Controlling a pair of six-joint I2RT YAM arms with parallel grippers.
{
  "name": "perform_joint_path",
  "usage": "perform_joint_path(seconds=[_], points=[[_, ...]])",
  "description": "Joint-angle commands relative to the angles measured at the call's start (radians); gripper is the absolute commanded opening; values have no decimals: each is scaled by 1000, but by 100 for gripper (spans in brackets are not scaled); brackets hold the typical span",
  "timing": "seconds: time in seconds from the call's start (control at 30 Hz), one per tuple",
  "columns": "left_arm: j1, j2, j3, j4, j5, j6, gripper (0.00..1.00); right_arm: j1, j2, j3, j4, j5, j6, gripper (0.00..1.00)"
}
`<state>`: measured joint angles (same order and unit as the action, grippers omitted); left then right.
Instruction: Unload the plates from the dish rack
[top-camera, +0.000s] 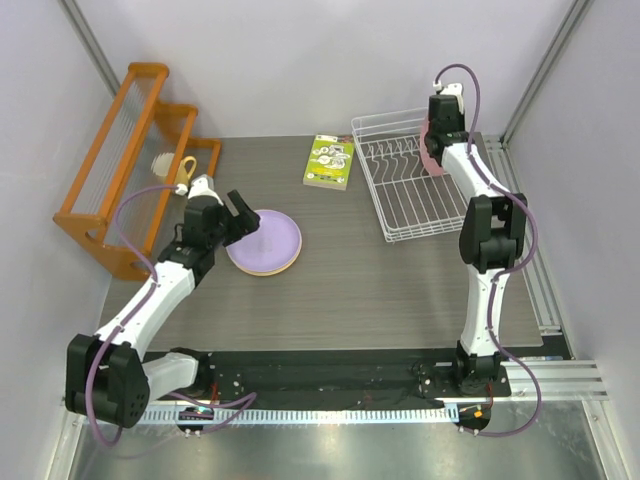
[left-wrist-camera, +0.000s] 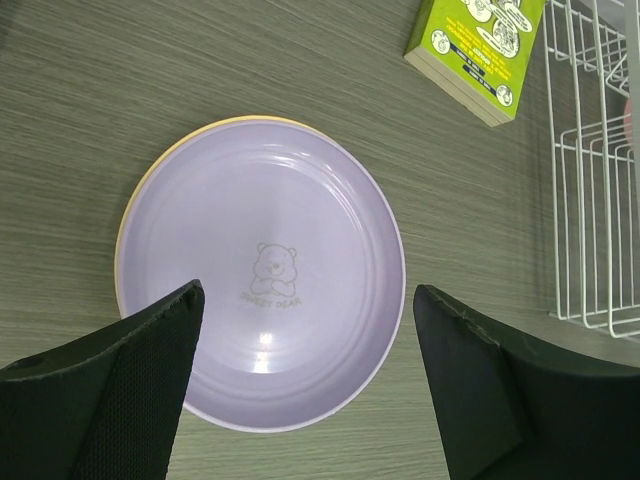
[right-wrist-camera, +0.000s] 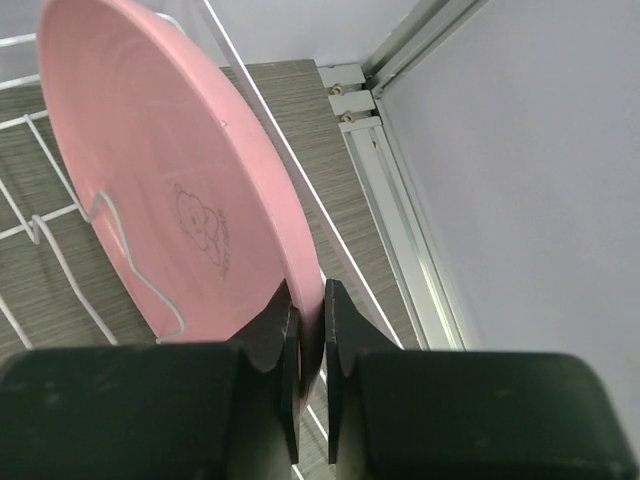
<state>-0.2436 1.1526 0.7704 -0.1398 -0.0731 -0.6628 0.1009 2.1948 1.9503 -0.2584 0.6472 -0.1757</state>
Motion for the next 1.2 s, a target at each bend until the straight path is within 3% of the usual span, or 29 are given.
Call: perform_joint_path(seconds=[0.0, 0.1, 0.4, 0.63, 0.8, 0.97, 1.07, 1.1, 1.17], points=[[3, 13, 30, 57, 30, 19, 85, 2, -36, 53, 50, -44, 34, 1], [3, 13, 27, 59, 30, 17, 85, 8, -46, 53, 59, -21, 35, 1], [3, 19, 50, 36, 30, 15, 85, 63, -64, 17, 211, 362, -91, 1], [3, 19, 53, 29, 32, 17, 85, 103, -155, -158, 727, 549, -428, 1], [3, 21, 55, 29, 42, 14, 85, 114, -216, -232, 896, 574, -587, 1], [3, 24, 61, 31, 53, 14, 85, 117, -280, -261, 871, 594, -572, 1], [3, 30, 69, 35, 67, 15, 85, 122, -368, -229, 516, 516, -292, 1], [3, 35, 72, 43, 70, 15, 85, 122, -394, -197, 310, 415, -127, 1], [3, 51, 86, 55, 114, 22, 85, 125, -450, -162, 149, 352, 6, 1]])
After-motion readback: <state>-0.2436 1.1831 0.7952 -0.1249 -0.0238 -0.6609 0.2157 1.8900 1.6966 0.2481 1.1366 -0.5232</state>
